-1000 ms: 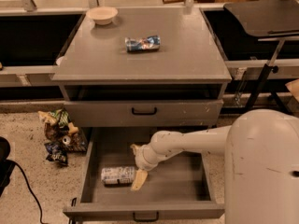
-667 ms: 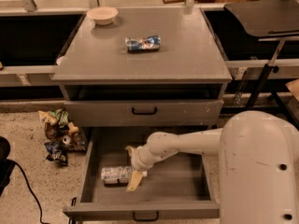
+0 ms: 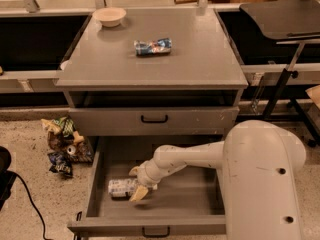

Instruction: Pick blue plastic bottle from middle drawer and place on counter

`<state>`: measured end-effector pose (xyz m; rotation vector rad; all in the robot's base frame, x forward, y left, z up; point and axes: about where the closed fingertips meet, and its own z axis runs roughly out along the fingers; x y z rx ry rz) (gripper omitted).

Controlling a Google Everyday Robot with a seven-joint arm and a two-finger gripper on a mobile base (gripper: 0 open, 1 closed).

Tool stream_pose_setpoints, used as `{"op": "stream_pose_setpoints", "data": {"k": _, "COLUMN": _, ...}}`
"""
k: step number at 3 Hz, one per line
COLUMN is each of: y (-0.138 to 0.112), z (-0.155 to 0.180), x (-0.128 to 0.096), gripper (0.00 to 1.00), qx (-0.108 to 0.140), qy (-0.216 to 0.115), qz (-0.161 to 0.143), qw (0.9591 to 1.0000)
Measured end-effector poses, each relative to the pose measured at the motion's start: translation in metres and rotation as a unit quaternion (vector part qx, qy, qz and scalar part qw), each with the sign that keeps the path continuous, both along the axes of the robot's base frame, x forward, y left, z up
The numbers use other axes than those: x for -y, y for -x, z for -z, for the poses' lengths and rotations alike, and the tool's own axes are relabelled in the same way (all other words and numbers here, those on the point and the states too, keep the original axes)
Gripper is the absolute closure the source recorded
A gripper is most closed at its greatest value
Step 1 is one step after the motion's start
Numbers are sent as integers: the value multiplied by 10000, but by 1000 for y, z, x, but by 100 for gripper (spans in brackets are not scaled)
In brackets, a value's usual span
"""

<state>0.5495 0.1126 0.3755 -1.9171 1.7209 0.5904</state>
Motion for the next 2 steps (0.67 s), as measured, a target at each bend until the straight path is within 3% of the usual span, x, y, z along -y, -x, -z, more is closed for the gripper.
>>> {"op": "stream_pose_setpoints", "data": {"k": 2, "y": 0, "z": 7, "x": -1, "gripper": 80, "qx": -13, "qy": 50, "qz": 17, "qw": 10000}}
